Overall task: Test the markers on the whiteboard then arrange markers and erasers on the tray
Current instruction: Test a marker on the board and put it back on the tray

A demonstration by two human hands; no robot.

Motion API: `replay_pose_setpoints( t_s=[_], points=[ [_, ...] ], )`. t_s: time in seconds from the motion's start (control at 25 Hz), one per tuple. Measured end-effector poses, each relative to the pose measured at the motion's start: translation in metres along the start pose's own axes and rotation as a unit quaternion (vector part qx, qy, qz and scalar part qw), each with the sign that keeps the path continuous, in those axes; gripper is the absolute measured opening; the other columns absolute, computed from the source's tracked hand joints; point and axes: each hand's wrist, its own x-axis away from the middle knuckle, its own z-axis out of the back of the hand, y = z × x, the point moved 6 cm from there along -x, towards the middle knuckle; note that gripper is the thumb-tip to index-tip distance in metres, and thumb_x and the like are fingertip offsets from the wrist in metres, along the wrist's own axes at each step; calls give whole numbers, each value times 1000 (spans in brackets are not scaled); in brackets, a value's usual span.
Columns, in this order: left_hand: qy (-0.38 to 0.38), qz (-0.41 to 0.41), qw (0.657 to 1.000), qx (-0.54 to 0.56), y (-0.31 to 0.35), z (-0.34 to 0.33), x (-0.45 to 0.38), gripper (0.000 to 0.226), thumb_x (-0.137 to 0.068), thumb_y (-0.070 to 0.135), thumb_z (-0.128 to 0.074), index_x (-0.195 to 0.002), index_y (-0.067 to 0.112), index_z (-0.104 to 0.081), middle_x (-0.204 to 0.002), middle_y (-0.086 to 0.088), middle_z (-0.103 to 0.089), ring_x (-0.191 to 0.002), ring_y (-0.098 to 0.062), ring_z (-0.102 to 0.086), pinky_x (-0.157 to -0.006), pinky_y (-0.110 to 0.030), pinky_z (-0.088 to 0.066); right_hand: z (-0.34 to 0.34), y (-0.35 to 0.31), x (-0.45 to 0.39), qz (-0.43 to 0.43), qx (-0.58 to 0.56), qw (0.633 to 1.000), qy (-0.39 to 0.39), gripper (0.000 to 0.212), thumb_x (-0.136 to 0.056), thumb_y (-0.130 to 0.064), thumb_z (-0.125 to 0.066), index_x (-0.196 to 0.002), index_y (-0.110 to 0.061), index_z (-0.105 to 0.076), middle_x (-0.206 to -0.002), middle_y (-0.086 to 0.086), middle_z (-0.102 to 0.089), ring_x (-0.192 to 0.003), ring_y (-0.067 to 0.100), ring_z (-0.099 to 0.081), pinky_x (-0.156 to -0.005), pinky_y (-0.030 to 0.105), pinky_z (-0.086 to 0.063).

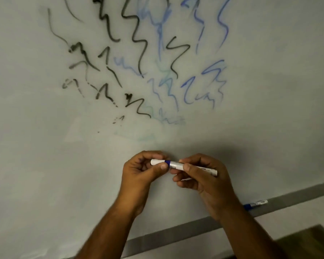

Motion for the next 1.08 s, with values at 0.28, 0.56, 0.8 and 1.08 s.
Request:
replay_pose_setpoints(
  t_s=[0.28,0.56,0.8,1.08],
  points=[
    [118,104,967,198,-77,-129,23,37,-99,36,-56,-131,21,-68,-96,-9,-73,-90,-21,-72,-84,-35,-60,95,-3,17,43,67,996,46,14,-96,3,-69,-105,-4,-77,-96,10,-83,-88,28,-82,-77,36,-67],
    [151,139,958,199,-122,-203,43,26,-108,23,-51,-128,21,-68,-96,-10,-73,-101,-28,-75,-91,-39,-62,179,5,29,12,43,997,61,14,-91,-5,-73,-105,-3,-77,-103,10,-83,-93,29,-82,-82,40,-67],
    [129,178,956,195,-154,-246,56,24,-111,24,-47,-127,20,-65,-99,-13,-73,-112,-35,-75,-93,-41,-61,229,17,49,12,48,996,75,17,-90,-7,-74,-106,-3,-77,-103,9,-82,-93,28,-82,-80,35,-67],
    [92,320,943,-22,-247,-209,89,39,-113,37,-42,-126,17,-73,-111,-10,-79,-108,-29,-76,-89,-40,-64,276,83,67,-91,188,978,30,13,-91,-8,-81,-101,-15,-78,-96,0,-82,-90,21,-81,-79,39,-67]
  ],
)
